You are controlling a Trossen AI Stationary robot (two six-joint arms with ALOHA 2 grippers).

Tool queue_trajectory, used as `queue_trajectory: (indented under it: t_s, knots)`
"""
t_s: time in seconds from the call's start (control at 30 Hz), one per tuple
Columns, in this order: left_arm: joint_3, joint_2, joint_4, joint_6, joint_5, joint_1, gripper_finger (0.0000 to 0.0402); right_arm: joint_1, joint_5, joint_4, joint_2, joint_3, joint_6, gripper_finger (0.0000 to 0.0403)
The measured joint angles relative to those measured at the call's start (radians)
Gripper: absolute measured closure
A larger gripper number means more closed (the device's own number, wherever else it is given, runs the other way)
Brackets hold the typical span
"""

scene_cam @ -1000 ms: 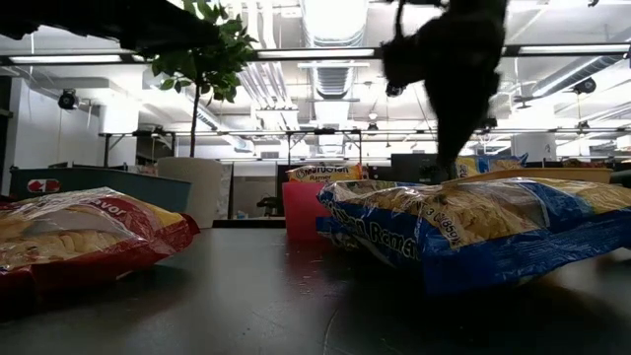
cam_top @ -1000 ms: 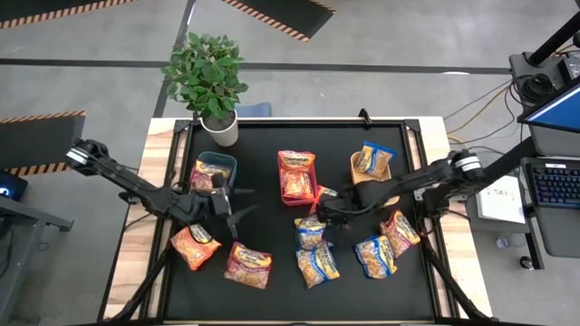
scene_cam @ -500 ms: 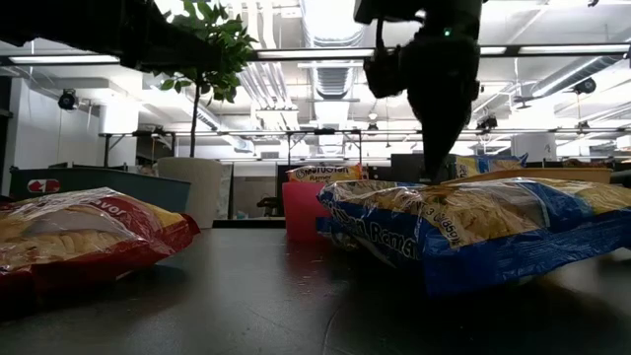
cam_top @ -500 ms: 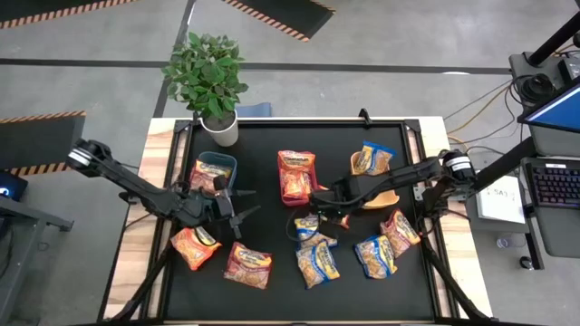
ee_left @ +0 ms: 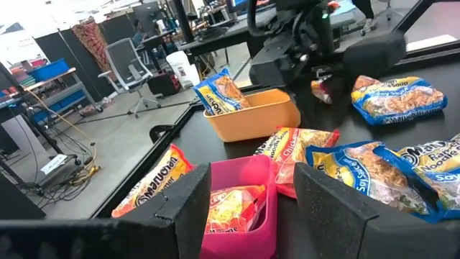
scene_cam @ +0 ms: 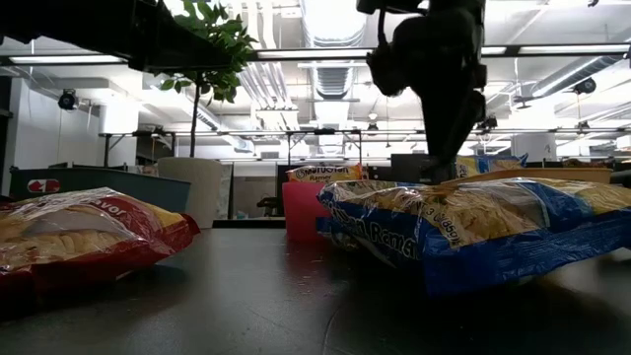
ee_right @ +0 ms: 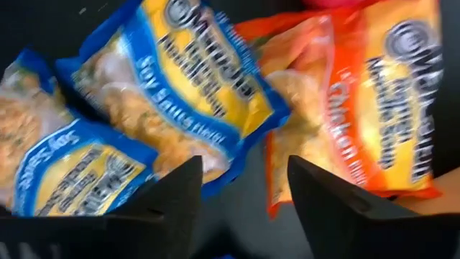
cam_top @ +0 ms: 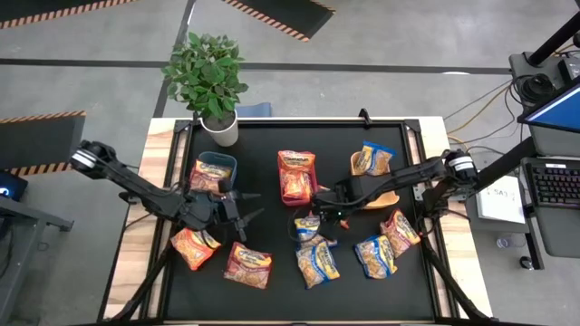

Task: Sort Maruchan noodles
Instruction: Put the blue noodle pack into the yellow bin

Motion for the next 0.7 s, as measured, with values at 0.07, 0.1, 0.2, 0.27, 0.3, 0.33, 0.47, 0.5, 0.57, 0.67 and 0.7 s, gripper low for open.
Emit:
queue_trajectory:
  t_s: [0.07, 0.1, 0.2, 0.27, 0.3, 0.33, 0.47, 0.5, 0.57, 0.67, 0.7]
  knots:
    - [0.012, 0.017, 0.001, -0.001, 0.000, 0.000, 0.0219, 0.014, -0.001, 0.000, 0.000, 0.000, 0.030, 0.0189]
    - [0.018, 0.024, 0.000, -0.001, 0.000, 0.000, 0.0219, 0.023, 0.000, 0.000, 0.000, 0.000, 0.044, 0.0183]
    - [0.038, 0.044, 0.000, 0.001, 0.000, 0.000, 0.0219, 0.054, 0.000, 0.001, 0.000, -0.002, 0.108, 0.0171]
    - [0.054, 0.057, 0.000, 0.001, 0.000, 0.000, 0.0219, 0.079, 0.000, 0.003, 0.000, -0.003, 0.160, 0.0167]
    - [0.062, 0.064, 0.001, 0.002, 0.000, 0.000, 0.0219, 0.091, 0.000, 0.003, 0.000, -0.003, 0.189, 0.0166]
    - [0.068, 0.070, -0.002, 0.002, 0.000, 0.000, 0.0219, 0.106, 0.000, 0.003, 0.000, -0.004, 0.217, 0.0165]
    - [0.096, 0.095, -0.015, -0.002, 0.001, -0.002, 0.0219, 0.189, 0.000, 0.001, 0.000, -0.004, 0.321, 0.0167]
    - [0.101, 0.100, -0.017, -0.010, 0.001, -0.004, 0.0219, 0.214, -0.003, 0.001, 0.000, -0.004, 0.345, 0.0168]
    - [0.108, 0.109, -0.026, -0.031, 0.002, -0.012, 0.0219, 0.261, -0.011, 0.000, 0.000, -0.004, 0.398, 0.0170]
    - [0.108, 0.125, -0.030, -0.067, 0.003, -0.025, 0.0219, 0.318, -0.005, 0.000, 0.000, -0.004, 0.478, 0.0169]
    - [0.108, 0.131, -0.031, -0.081, 0.003, -0.030, 0.0219, 0.333, 0.007, 0.000, 0.000, -0.004, 0.498, 0.0168]
